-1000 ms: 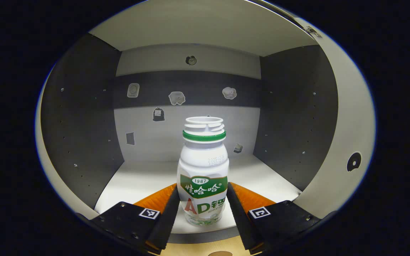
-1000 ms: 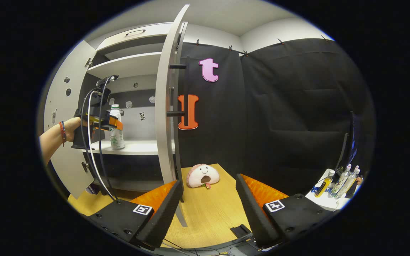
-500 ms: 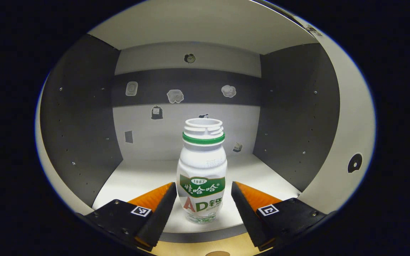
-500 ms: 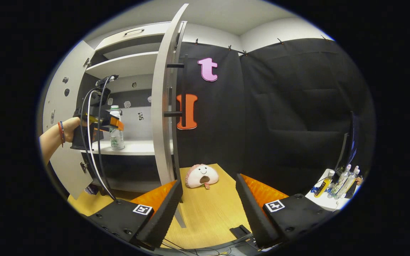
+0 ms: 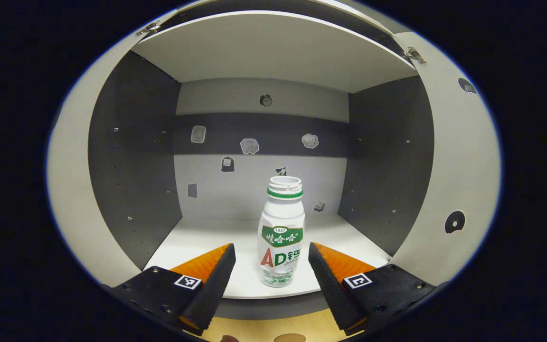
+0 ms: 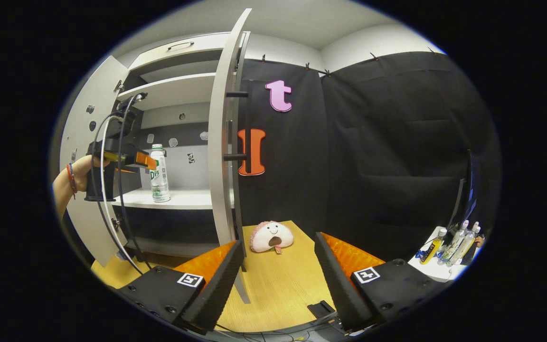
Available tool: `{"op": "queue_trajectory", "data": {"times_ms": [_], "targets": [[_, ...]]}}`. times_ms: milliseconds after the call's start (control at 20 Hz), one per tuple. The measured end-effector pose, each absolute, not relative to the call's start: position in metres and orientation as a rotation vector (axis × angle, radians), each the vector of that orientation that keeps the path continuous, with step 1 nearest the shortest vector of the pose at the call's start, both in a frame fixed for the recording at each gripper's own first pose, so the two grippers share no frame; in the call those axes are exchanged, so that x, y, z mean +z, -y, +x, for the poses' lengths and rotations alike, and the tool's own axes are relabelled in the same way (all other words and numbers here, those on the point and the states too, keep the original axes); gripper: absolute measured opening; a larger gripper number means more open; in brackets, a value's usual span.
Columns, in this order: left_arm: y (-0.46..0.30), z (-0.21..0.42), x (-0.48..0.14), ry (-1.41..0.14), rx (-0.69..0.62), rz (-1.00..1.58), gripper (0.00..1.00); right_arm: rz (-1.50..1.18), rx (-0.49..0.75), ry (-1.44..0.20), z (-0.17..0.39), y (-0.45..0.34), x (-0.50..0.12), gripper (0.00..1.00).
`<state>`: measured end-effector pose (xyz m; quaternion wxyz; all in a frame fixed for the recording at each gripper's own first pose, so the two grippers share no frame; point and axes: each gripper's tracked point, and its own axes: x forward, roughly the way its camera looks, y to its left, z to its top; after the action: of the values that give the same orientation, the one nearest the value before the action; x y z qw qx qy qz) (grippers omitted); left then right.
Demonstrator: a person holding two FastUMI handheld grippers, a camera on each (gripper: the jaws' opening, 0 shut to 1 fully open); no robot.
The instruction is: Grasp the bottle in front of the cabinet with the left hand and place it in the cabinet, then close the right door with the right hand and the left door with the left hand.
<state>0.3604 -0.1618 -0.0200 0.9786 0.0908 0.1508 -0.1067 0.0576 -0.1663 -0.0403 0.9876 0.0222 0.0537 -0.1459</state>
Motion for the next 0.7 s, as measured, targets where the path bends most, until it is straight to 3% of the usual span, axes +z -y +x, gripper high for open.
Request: {"op": "queue_trajectory", "data": {"times_ms": [350, 700], "targets": [[0.136, 0.3, 0.028, -0.225, -0.2, 0.187, 0.94, 0.026, -0.27, -0.087, 0.048, 0.169, -0.031, 0.99], [0.098, 0.221, 0.067, -0.136, -0.118, 0.14, 0.93, -0.013, -0.225, -0.076, 0.074, 0.19, -0.023, 0.99]]}}
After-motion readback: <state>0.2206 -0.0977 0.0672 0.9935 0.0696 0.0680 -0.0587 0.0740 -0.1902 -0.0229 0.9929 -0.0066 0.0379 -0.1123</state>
